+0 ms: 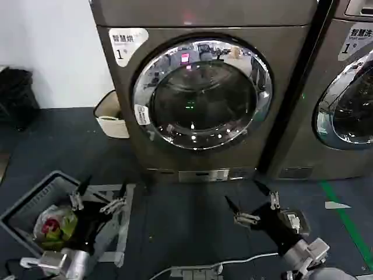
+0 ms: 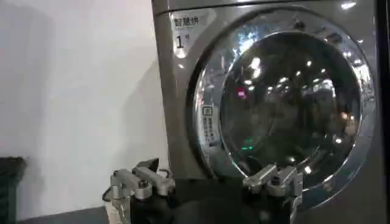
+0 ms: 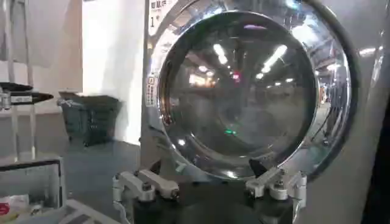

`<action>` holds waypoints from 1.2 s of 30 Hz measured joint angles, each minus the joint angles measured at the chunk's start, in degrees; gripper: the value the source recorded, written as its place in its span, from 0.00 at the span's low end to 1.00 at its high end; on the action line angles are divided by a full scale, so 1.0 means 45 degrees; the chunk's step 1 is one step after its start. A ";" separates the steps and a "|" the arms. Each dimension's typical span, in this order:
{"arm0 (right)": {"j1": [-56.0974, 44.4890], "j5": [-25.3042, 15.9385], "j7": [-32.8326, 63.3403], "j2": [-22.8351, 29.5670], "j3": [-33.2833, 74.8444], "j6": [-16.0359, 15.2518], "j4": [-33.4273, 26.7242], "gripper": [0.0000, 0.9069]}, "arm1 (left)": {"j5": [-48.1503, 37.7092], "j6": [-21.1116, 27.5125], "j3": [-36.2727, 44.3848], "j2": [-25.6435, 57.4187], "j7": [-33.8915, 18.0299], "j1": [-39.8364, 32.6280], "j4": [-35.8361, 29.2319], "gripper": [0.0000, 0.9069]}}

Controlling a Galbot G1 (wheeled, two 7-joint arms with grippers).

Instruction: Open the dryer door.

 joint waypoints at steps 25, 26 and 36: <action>0.6457 0.3380 0.1156 -0.2928 -0.3614 0.0126 -0.3560 1.00 | 0.0130 0.0014 -0.0043 -0.0015 0.0080 0.0531 -0.0473 1.00; 0.6848 0.3506 0.1185 -0.2962 -0.3882 0.0098 -0.3713 1.00 | 0.0131 0.0015 -0.0046 -0.0013 0.0079 0.0538 -0.0494 1.00; 1.0121 0.4700 0.0892 -0.2851 -0.6142 -0.0331 -0.5420 1.00 | 0.0124 0.0067 -0.0072 -0.0010 0.0080 0.0529 -0.0558 1.00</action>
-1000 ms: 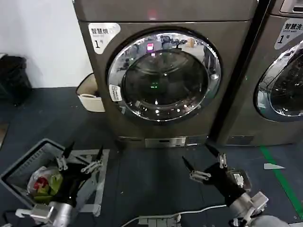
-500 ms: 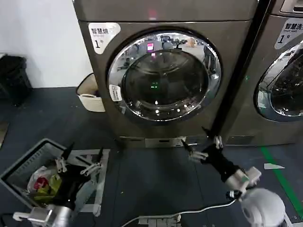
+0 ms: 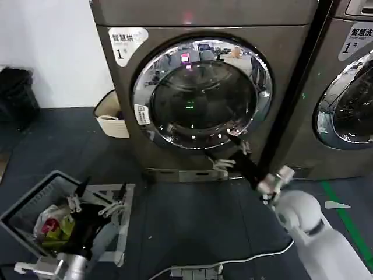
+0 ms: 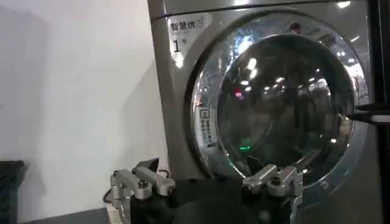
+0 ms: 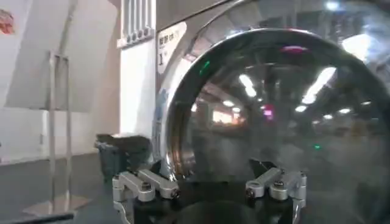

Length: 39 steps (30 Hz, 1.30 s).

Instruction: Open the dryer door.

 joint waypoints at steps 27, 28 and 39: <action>0.6447 0.0792 -0.1746 0.1781 -0.5192 0.0038 -0.5601 1.00 | -0.0070 0.0164 -0.0006 -0.0063 0.0013 0.0008 -0.0281 1.00; 0.6586 0.0791 -0.1819 0.1851 -0.5330 0.0045 -0.5756 1.00 | -0.0070 0.0164 -0.0009 -0.0064 0.0011 0.0006 -0.0284 1.00; 0.7813 0.0796 -0.2070 0.2837 -0.6311 0.0180 -0.7229 1.00 | -0.0066 0.0157 0.0015 -0.0153 0.0027 -0.0030 -0.0296 1.00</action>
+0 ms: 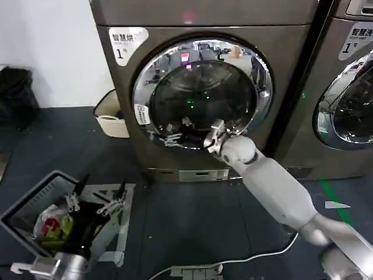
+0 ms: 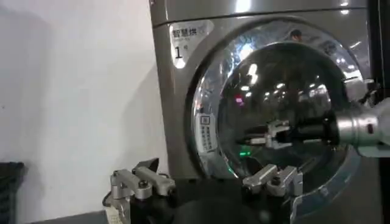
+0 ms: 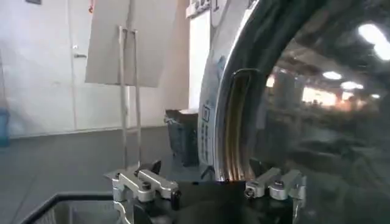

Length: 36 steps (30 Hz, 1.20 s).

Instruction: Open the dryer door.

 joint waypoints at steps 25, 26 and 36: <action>0.1485 -0.0064 -0.0901 0.2081 -0.1000 0.0126 -0.2548 1.00 | -0.0410 -0.0037 -0.0110 0.0104 -0.0015 -0.0182 0.0050 1.00; 0.1500 -0.0054 -0.0986 0.2080 -0.1033 0.0103 -0.2559 1.00 | -0.0616 -0.0038 -0.0158 0.0169 -0.0037 -0.0245 0.0113 1.00; 0.1577 0.0561 -0.1819 0.1617 -0.1430 -0.0073 -0.2083 1.00 | -0.2740 -0.0083 -0.0858 0.1368 -0.0341 -0.1315 0.0993 1.00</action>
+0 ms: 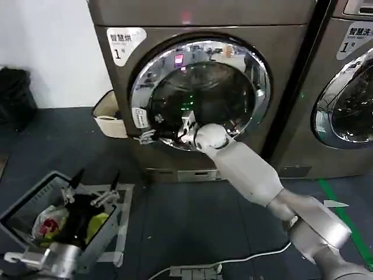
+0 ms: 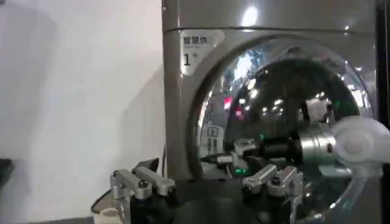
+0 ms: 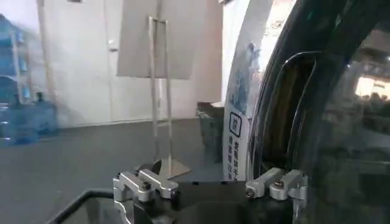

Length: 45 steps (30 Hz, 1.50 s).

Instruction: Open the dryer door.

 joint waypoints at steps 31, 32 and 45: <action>-0.0099 0.1419 -0.3147 -0.3997 -0.1393 0.0478 0.3955 1.00 | -0.3254 -0.0500 -0.0284 0.5612 0.0489 -0.4613 0.5624 1.00; -0.0118 0.1520 -0.3387 -0.4125 -0.1411 0.0560 0.4058 1.00 | -0.3281 -0.0491 -0.0283 0.5656 0.0492 -0.4649 0.5679 1.00; -0.0461 0.1895 -0.5840 -0.5652 -0.1213 0.0982 0.4856 1.00 | -0.4326 -0.0711 0.0432 0.6721 0.1132 -0.5064 0.5741 1.00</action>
